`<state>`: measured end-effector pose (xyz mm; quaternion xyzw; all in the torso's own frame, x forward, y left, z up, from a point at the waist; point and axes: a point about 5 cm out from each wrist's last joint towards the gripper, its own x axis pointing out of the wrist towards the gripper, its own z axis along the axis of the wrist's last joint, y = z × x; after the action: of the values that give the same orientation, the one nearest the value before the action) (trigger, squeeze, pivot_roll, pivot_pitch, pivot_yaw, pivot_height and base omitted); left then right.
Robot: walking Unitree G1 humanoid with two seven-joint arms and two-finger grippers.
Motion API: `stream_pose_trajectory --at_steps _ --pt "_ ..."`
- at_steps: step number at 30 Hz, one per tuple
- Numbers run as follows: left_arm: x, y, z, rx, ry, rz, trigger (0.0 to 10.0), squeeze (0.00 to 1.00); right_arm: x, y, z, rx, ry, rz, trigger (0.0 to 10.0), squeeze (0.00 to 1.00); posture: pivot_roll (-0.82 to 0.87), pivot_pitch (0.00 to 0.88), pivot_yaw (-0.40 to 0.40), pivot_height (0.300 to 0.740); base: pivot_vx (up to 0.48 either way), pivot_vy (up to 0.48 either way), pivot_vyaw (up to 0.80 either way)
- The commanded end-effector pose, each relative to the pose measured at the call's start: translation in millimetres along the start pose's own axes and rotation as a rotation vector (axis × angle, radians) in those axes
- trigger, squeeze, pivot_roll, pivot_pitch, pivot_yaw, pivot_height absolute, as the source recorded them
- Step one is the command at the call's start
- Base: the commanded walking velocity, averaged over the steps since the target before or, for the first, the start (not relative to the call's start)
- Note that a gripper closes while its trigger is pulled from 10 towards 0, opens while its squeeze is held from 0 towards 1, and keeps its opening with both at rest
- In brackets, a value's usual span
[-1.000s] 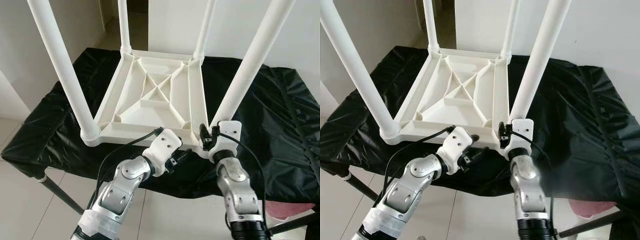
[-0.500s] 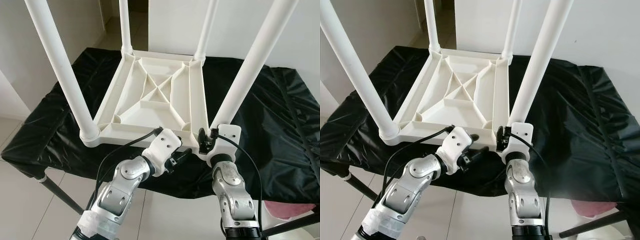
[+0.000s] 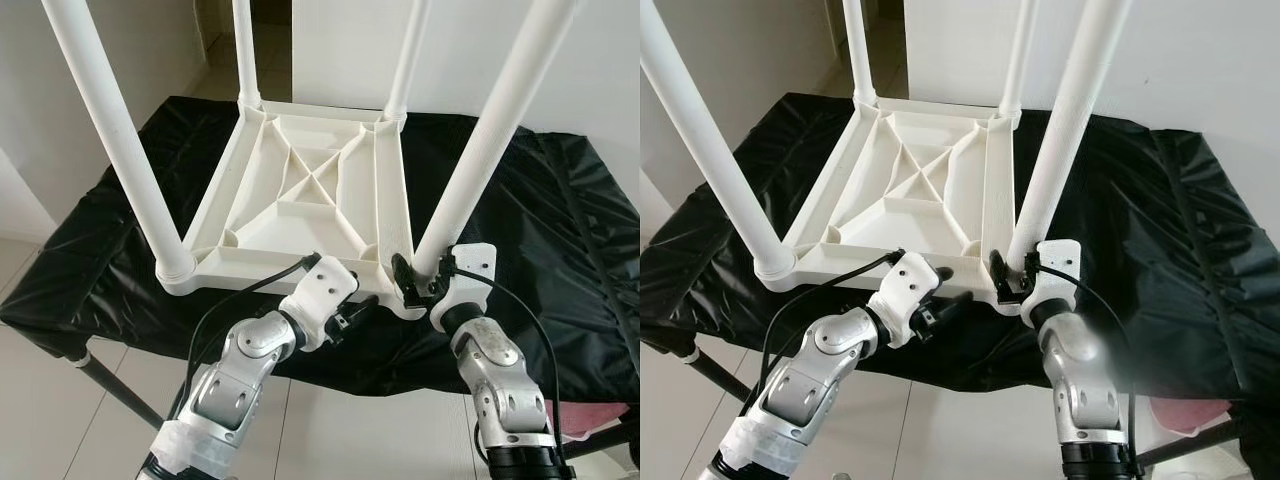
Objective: Building children table
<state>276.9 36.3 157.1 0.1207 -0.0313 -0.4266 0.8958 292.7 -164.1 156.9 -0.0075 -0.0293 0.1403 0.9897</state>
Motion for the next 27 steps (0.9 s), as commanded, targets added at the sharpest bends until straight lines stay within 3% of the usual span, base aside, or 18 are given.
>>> stream_pose_trajectory --at_steps 1,5,10,11,12,13,14,15,17,18,26,27 --pt "-0.6 3.8 -2 0.001 0.013 0.046 10.0 0.0 5.8 0.6 1 -0.044 0.003 0.174 10.0 0.0 -0.04 0.072 0.006 0.74 0.0 0.0 0.0" --pt "0.8 3.3 -1 0.002 0.007 0.045 10.0 0.0 10.4 -2.5 1 -0.106 0.015 0.303 10.0 0.0 -0.03 0.071 0.004 0.74 0.0 0.0 0.0" --pt "1.4 3.9 0 0.004 0.005 0.046 10.0 0.0 12.3 -7.0 -1 -0.131 0.029 0.35 10.0 0.0 -0.03 0.071 0.003 0.74 0.0 0.0 0.0" --pt "1.2 4.5 0 0.004 0.006 0.047 10.0 0.0 12.9 -9.5 -2 -0.15 0.035 0.367 9.1 0.0 -0.03 0.07 0.002 0.74 0.0 0.0 0.0" --pt "1.2 4.5 0 0.004 0.006 0.047 10.0 0.0 12.9 -9.5 -2 -0.15 0.035 0.367 9.1 0.0 -0.03 0.07 0.002 0.74 0.0 0.0 0.0" --pt "0.6 5.0 -1 0.006 0.007 0.049 10.0 0.0 14.0 -13.9 -3 -0.156 0.05 0.389 7.5 0.0 -0.03 0.071 0.001 0.74 0.0 0.0 0.0" --pt "0.6 5.0 -1 0.006 0.007 0.049 10.0 0.0 14.0 -13.9 -3 -0.156 0.05 0.389 7.5 0.0 -0.03 0.071 0.001 0.74 0.0 0.0 0.0" --pt "0.4 4.8 0 0.006 0.007 0.05 10.0 0.0 14.1 -15.5 -3 -0.161 0.053 0.393 3.8 0.0 -0.03 0.07 0.0 0.74 0.0 0.0 0.0" --pt "0.5 4.9 0 0.005 0.007 0.051 10.0 0.0 14.6 -17.4 -3 -0.165 0.053 0.403 3.3 0.0 -0.03 0.07 0.0 0.74 0.0 0.0 0.0" --pt "0.7 4.7 0 0.005 0.006 0.052 10.0 0.0 14.8 -19.7 -4 -0.178 0.057 0.403 0.0 0.0 -0.03 0.069 0.0 0.74 0.0 0.0 0.0" --pt "1.3 4.5 -1 0.003 0.007 0.05 10.0 0.0 14.4 -27.3 -9 -0.19 0.06 0.395 0.0 0.0 -0.03 0.067 -0.001 0.74 0.0 0.0 0.0" --pt "1.3 4.4 -1 0.003 0.008 0.049 10.0 0.0 14.3 -28.3 -9 -0.198 0.058 0.376 7.5 0.0 -0.03 0.068 -0.002 0.74 0.0 0.0 0.0"
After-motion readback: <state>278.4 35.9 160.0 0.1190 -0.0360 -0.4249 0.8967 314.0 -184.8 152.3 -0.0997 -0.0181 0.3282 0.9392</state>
